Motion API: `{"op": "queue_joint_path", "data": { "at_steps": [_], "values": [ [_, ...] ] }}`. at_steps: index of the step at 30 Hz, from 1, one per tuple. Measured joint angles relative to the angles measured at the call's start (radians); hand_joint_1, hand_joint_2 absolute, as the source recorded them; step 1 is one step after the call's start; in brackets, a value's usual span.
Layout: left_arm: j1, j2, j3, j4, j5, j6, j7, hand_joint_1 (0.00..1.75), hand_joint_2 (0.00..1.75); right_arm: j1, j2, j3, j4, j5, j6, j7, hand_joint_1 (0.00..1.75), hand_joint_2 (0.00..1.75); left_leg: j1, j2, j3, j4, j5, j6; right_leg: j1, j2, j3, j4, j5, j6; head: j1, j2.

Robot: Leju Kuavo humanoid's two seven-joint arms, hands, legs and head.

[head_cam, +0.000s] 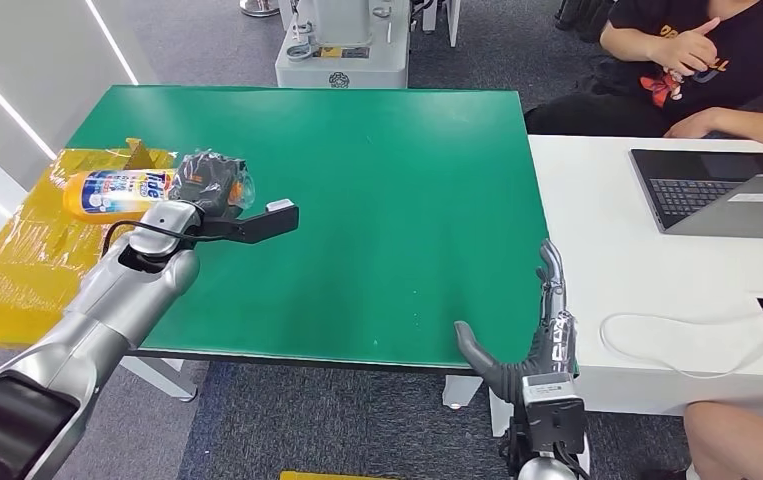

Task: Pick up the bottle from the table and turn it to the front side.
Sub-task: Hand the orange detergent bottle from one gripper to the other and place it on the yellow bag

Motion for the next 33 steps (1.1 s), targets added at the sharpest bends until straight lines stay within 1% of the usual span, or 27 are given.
{"op": "queue_joint_path", "data": {
  "at_steps": [6, 10, 19, 24, 28, 33],
  "values": [
    [0.020, -0.008, 0.000, 0.061, 0.001, 0.019, -0.013, 1.75, 1.75, 0.013, 0.000, 0.000, -0.027, 0.003, 0.002, 0.012, 0.00, 1.75, 0.000, 0.000, 0.000, 0.000, 0.000, 0.000, 0.000, 0.000, 0.000, 0.000, 0.000, 0.000, 0.000, 0.000],
    [0.031, -0.003, 0.003, 0.111, -0.005, 0.032, -0.025, 1.75, 1.75, 0.023, -0.001, 0.000, -0.041, 0.005, 0.001, 0.016, 0.00, 1.75, 0.000, 0.000, 0.000, 0.000, 0.000, 0.000, 0.000, 0.000, 0.000, 0.000, 0.000, 0.000, 0.000, 0.000],
    [0.071, 0.047, 0.043, 0.183, 0.018, 0.052, -0.094, 1.75, 1.75, 0.036, -0.002, 0.001, -0.054, 0.007, -0.002, 0.021, 0.00, 1.75, 0.001, 0.000, 0.000, 0.000, -0.001, -0.001, 0.000, 0.001, 0.000, 0.000, 0.000, 0.000, 0.000, 0.000],
    [0.091, 0.083, 0.087, 0.203, 0.048, 0.040, -0.122, 1.75, 1.75, 0.037, -0.003, 0.007, -0.057, 0.014, 0.015, 0.031, 0.00, 1.75, 0.001, 0.002, 0.000, -0.001, -0.001, -0.001, 0.001, 0.002, -0.001, 0.000, 0.000, 0.000, 0.000, 0.000],
    [0.101, 0.109, 0.127, 0.216, 0.050, 0.030, -0.129, 1.75, 1.75, 0.038, -0.003, 0.015, -0.057, 0.016, 0.017, 0.034, 0.00, 1.75, 0.001, 0.001, 0.000, -0.001, -0.001, -0.001, 0.001, 0.001, -0.001, 0.000, 0.000, -0.001, 0.000, 0.000],
    [0.114, 0.127, 0.153, 0.224, 0.048, 0.033, -0.122, 1.75, 1.75, 0.040, -0.005, 0.021, -0.057, 0.017, 0.017, 0.034, 0.00, 1.75, 0.001, 0.001, 0.000, -0.001, -0.001, -0.001, 0.001, 0.001, -0.001, 0.000, 0.000, -0.001, 0.000, 0.000]
  ]
}}
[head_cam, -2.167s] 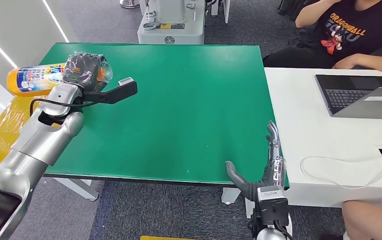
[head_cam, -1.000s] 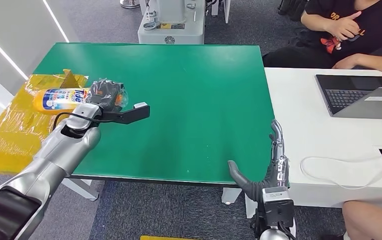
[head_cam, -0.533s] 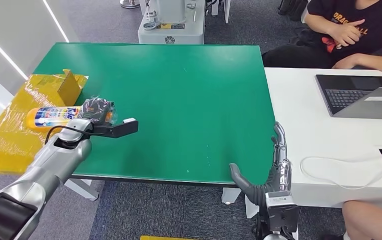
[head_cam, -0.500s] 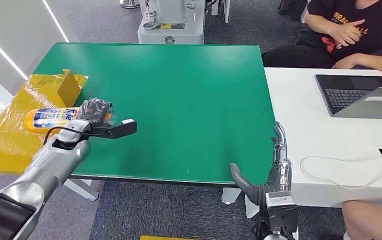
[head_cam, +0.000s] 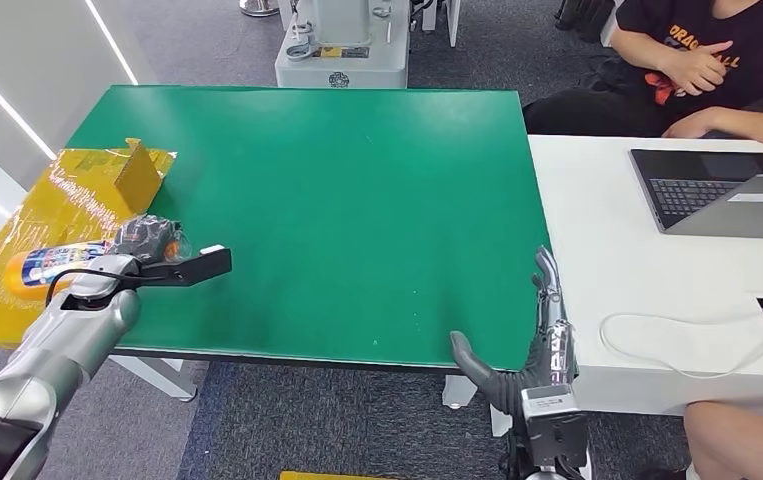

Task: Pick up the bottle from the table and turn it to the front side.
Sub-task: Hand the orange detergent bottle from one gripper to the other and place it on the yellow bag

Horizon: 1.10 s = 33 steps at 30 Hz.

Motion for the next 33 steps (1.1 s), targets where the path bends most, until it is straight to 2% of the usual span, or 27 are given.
{"op": "queue_joint_path", "data": {
  "at_steps": [11, 12, 15, 16, 33],
  "values": [
    [0.021, 0.016, 0.029, 0.001, -0.037, 0.024, -0.024, 1.75, 1.75, 0.000, -0.001, 0.009, 0.002, -0.005, 0.003, -0.004, 0.00, 1.75, 0.000, 0.000, 0.000, 0.000, 0.000, 0.000, 0.000, 0.000, 0.000, 0.000, 0.000, 0.000, 0.000, 0.000],
    [0.023, 0.016, 0.030, 0.001, -0.044, 0.032, -0.028, 1.66, 1.75, 0.000, -0.001, 0.010, 0.002, -0.008, 0.003, -0.006, 0.00, 1.75, 0.000, 0.000, 0.000, 0.000, 0.000, 0.000, 0.000, 0.000, 0.000, 0.000, 0.000, 0.000, 0.000, 0.000],
    [0.029, 0.015, 0.031, 0.002, -0.070, 0.068, -0.040, 0.35, 1.75, -0.001, -0.002, 0.014, 0.007, -0.013, -0.001, -0.012, 0.00, 1.75, 0.000, 0.000, 0.000, 0.000, 0.000, 0.000, 0.000, 0.000, 0.000, 0.000, 0.000, 0.000, 0.000, 0.000],
    [0.031, 0.015, 0.031, 0.002, -0.080, 0.081, -0.045, 0.00, 1.75, -0.001, -0.002, 0.016, 0.009, -0.014, -0.002, -0.013, 0.00, 1.75, 0.000, 0.000, 0.000, 0.000, 0.000, 0.000, 0.000, 0.000, 0.000, 0.000, 0.000, 0.000, 0.000, 0.000],
    [0.061, 0.005, 0.031, 0.005, -0.127, 0.195, -0.127, 0.00, 1.75, -0.030, -0.004, 0.026, 0.042, -0.039, 0.014, -0.026, 0.00, 1.75, 0.000, 0.000, 0.000, 0.000, 0.000, 0.000, 0.000, 0.000, 0.000, 0.000, 0.000, 0.000, 0.000, 0.000]
  ]
}}
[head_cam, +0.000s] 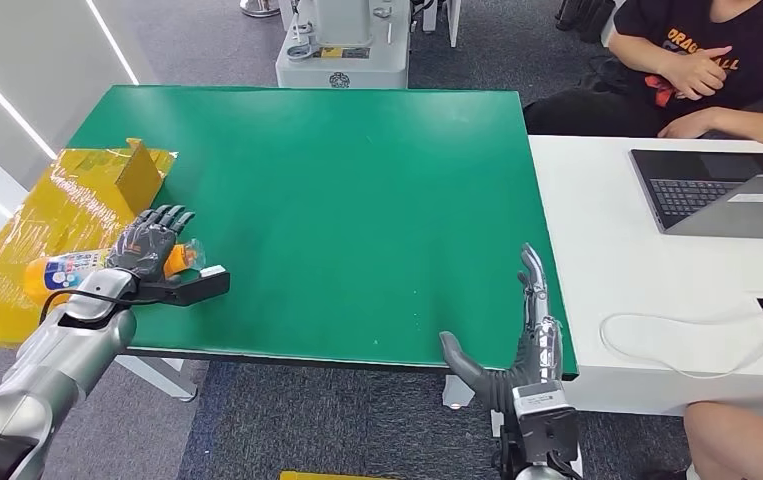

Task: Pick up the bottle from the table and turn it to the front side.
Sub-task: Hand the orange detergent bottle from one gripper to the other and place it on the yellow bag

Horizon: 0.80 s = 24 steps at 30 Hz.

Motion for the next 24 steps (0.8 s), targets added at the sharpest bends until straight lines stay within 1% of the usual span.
{"op": "queue_joint_path", "data": {
  "at_steps": [4, 7, 9, 11, 15, 17, 20, 22, 24],
  "values": [
    [0.006, -0.011, 0.001, 0.000, -0.007, 0.002, -0.006, 0.00, 1.75, -0.009, 0.000, 0.002, 0.011, -0.007, 0.001, -0.006, 0.00, 1.75, 0.000, 0.000, 0.000, 0.000, 0.000, 0.000, 0.000, 0.000, 0.000, 0.000, 0.000, 0.000, 0.000, 0.000],
    [0.011, -0.018, 0.008, 0.000, 0.000, 0.016, -0.029, 0.00, 1.75, -0.016, 0.000, 0.005, 0.020, -0.018, 0.002, -0.013, 0.00, 1.75, 0.000, 0.000, 0.000, 0.000, 0.000, 0.000, 0.000, 0.000, 0.000, 0.000, 0.000, 0.000, 0.000, 0.000],
    [0.020, -0.021, 0.018, -0.006, 0.024, 0.043, -0.064, 0.00, 1.75, -0.021, 0.000, 0.006, 0.026, -0.032, 0.002, -0.022, 0.00, 1.75, 0.000, 0.000, 0.000, 0.000, 0.000, 0.000, 0.000, 0.000, 0.000, 0.000, 0.000, 0.000, 0.000, 0.000],
    [0.034, -0.025, 0.034, -0.027, 0.064, 0.079, -0.116, 0.00, 1.75, -0.028, 0.000, 0.010, 0.032, -0.051, -0.002, -0.034, 0.00, 1.75, 0.000, 0.000, 0.000, 0.000, 0.000, 0.000, 0.000, 0.000, 0.000, 0.000, 0.000, 0.000, 0.000, 0.000],
    [0.062, -0.039, 0.077, -0.136, 0.187, 0.116, -0.210, 0.00, 1.75, -0.037, 0.008, 0.022, 0.044, -0.083, -0.029, -0.050, 0.00, 1.75, 0.000, 0.000, 0.000, 0.000, 0.000, 0.000, 0.000, -0.001, 0.000, 0.000, 0.000, 0.000, 0.000, 0.000],
    [0.066, -0.046, 0.103, -0.210, 0.248, 0.113, -0.229, 0.00, 1.75, -0.039, 0.015, 0.024, 0.047, -0.088, -0.035, -0.052, 0.00, 1.75, 0.000, 0.000, 0.000, 0.000, 0.000, 0.000, 0.000, -0.001, 0.000, 0.000, 0.000, 0.000, 0.000, 0.000],
    [0.067, -0.054, 0.132, -0.297, 0.297, 0.105, -0.239, 0.00, 1.75, -0.042, 0.022, 0.025, 0.051, -0.089, -0.039, -0.052, 0.00, 1.75, 0.000, 0.000, 0.000, 0.000, 0.000, 0.000, 0.000, -0.001, 0.000, 0.000, 0.000, 0.000, 0.000, 0.000],
    [0.069, -0.063, 0.150, -0.342, 0.356, 0.107, -0.271, 0.00, 1.75, -0.044, 0.025, 0.025, 0.054, -0.093, -0.039, -0.053, 0.00, 1.75, 0.000, -0.001, 0.000, 0.000, 0.000, 0.000, 0.000, -0.001, 0.000, 0.000, 0.000, 0.000, 0.000, 0.000],
    [0.068, -0.080, 0.172, -0.394, 0.457, 0.090, -0.309, 0.00, 1.75, -0.048, 0.026, 0.025, 0.058, -0.102, -0.040, -0.056, 0.00, 1.75, 0.000, -0.001, 0.001, 0.000, 0.000, 0.000, 0.000, -0.001, 0.000, 0.000, 0.000, 0.000, 0.000, 0.000]
  ]
}}
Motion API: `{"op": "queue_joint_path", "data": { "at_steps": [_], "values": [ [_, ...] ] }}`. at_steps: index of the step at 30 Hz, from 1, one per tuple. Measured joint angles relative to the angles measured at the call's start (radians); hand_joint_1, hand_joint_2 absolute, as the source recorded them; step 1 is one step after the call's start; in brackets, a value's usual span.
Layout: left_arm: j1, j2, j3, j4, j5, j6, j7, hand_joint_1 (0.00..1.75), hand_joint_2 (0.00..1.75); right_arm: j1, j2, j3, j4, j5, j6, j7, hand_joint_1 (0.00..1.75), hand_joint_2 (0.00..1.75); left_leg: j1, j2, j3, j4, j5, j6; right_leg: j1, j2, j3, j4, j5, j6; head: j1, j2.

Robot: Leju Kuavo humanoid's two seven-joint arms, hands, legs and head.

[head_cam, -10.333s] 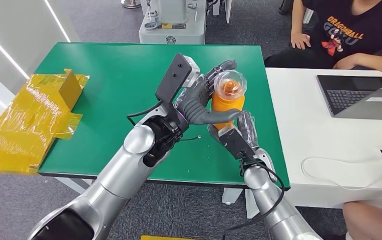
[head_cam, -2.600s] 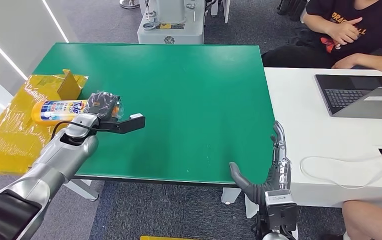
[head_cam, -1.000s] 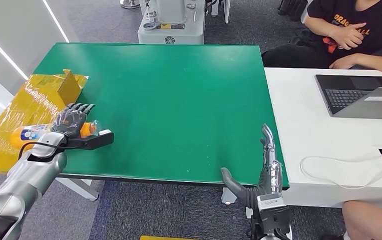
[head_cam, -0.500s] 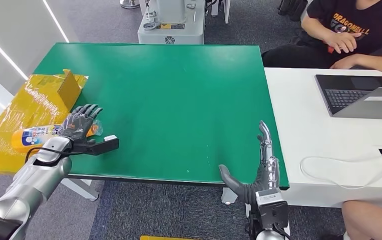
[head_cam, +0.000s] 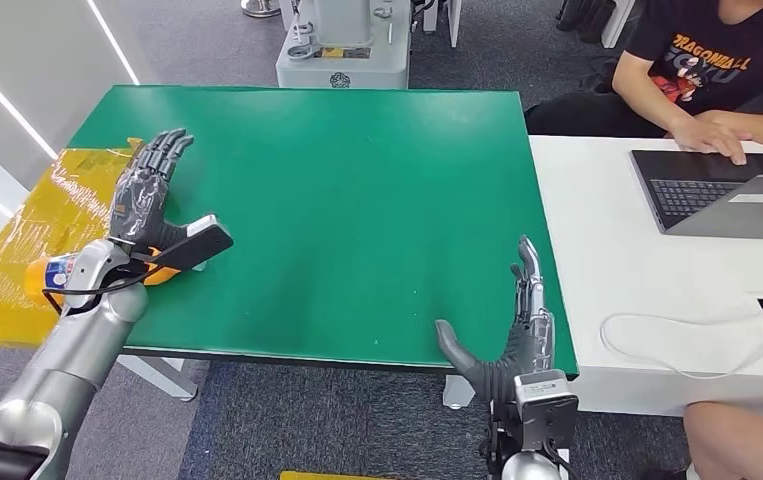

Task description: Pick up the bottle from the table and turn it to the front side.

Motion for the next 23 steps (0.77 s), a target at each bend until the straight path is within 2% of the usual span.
{"op": "queue_joint_path", "data": {
  "at_steps": [2, 5, 10, 13, 18, 23],
  "values": [
    [-0.003, -0.025, 0.023, -0.070, 0.132, -0.053, -0.009, 0.00, 1.75, -0.004, 0.002, 0.002, 0.007, -0.013, -0.001, -0.008, 0.00, 1.75, 0.000, 0.000, 0.000, 0.000, 0.000, 0.000, 0.000, 0.000, 0.000, 0.000, 0.000, 0.000, 0.000, 0.000],
    [-0.012, -0.065, 0.043, -0.181, 0.318, -0.149, 0.022, 0.00, 1.75, -0.008, 0.006, 0.007, 0.018, -0.027, -0.003, -0.021, 0.00, 1.75, 0.000, -0.001, 0.000, 0.000, 0.000, 0.000, 0.000, 0.000, 0.001, 0.000, 0.000, 0.000, 0.000, 0.000],
    [-0.014, -0.094, 0.046, -0.287, 0.399, -0.175, 0.043, 0.00, 1.75, -0.011, 0.008, 0.015, 0.025, -0.030, -0.006, -0.026, 0.00, 1.75, 0.000, 0.000, 0.000, 0.000, 0.000, 0.000, 0.000, 0.000, 0.001, 0.000, 0.000, 0.000, 0.000, 0.000],
    [-0.014, -0.104, 0.046, -0.314, 0.485, -0.227, 0.056, 0.00, 1.75, -0.011, 0.008, 0.016, 0.026, -0.029, -0.006, -0.027, 0.00, 1.75, 0.000, -0.001, 0.000, 0.000, 0.000, 0.000, 0.000, 0.000, 0.001, 0.000, 0.000, 0.000, 0.000, 0.000],
    [0.025, -0.158, 0.045, -0.327, 0.789, -0.424, 0.137, 0.00, 1.75, -0.008, 0.014, 0.014, 0.026, -0.029, -0.019, -0.034, 0.00, 1.75, 0.000, -0.001, 0.000, 0.000, 0.000, 0.000, 0.000, 0.000, 0.001, 0.000, 0.000, 0.000, 0.000, 0.000],
    [0.099, -0.241, 0.004, -0.328, 0.887, -0.468, 0.162, 0.00, 1.75, 0.017, 0.020, 0.001, 0.002, -0.008, -0.046, -0.021, 0.00, 1.75, -0.002, -0.001, 0.000, 0.000, -0.001, 0.001, -0.002, -0.001, 0.002, -0.001, -0.001, 0.001, 0.000, 0.000]
  ]
}}
